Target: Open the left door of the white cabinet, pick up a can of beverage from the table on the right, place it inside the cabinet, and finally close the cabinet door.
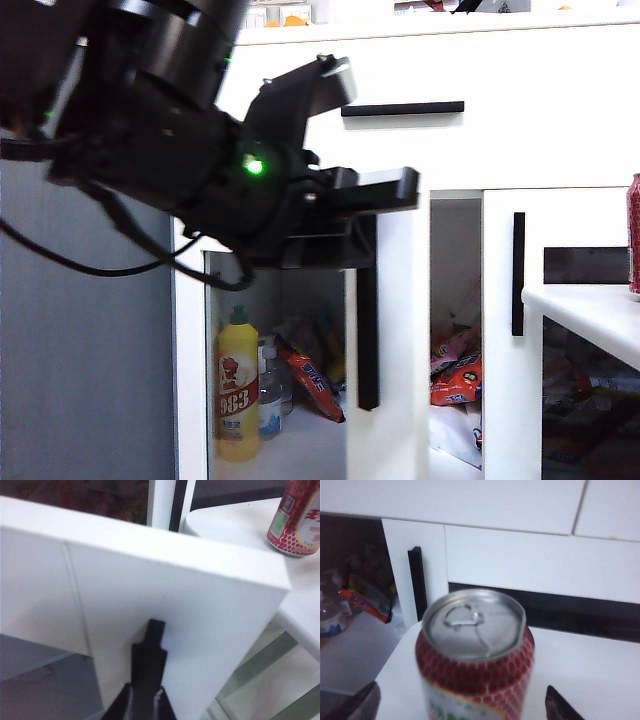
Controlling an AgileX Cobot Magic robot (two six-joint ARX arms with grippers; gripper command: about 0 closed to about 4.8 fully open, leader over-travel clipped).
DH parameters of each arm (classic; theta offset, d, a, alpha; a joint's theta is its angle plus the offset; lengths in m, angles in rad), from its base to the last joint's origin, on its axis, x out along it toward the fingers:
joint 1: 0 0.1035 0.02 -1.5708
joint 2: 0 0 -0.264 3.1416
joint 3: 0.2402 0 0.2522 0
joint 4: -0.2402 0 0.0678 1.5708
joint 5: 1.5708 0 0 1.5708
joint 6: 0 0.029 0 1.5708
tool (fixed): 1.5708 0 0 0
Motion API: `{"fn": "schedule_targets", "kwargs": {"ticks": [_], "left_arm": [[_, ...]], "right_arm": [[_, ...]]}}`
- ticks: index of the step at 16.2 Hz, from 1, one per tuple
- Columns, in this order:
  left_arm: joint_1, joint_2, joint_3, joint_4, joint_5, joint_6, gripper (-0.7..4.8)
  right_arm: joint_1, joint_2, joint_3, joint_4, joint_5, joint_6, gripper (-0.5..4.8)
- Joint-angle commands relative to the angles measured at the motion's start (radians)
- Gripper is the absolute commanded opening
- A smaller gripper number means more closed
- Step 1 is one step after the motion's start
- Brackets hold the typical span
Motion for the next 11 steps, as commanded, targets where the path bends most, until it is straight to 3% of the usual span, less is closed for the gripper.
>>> {"fn": "schedule_targets", "kwargs": {"ticks": [1, 3, 5, 7, 9, 10, 11], "left_arm": [[0.022, -0.066, -0.038, 0.138, -0.146, -0.006, -0.06], [0.023, -0.066, -0.041, 0.13, -0.148, -0.006, -0.06], [0.023, -0.066, -0.041, 0.131, -0.145, -0.006, -0.06], [0.023, -0.066, -0.041, 0.131, -0.146, -0.006, -0.06], [0.023, -0.066, -0.041, 0.131, -0.145, -0.006, -0.06], [0.023, -0.066, -0.043, 0.131, -0.146, -0.006, -0.06], [0.023, -0.066, -0.044, 0.131, -0.145, -0.006, -0.06]], "right_arm": [[0.003, 0.088, 0.004, 0.127, -0.029, 0.028, 4.23], [0.016, 0.042, 0.003, 0.127, -0.093, 0.081, 4.23], [0.049, -0.072, 0.004, 0.099, -0.089, 0.084, 4.22], [0.092, -0.374, 0.004, -0.184, 0.013, 0.083, 4.18], [0.097, -0.621, 0.006, -0.488, -0.001, 0.107, 4.15], [0.115, -0.765, 0.016, -0.645, -0.041, 0.134, 3.08], [0.136, -0.868, 0.036, -0.761, -0.056, 0.133, 0.9]]}}
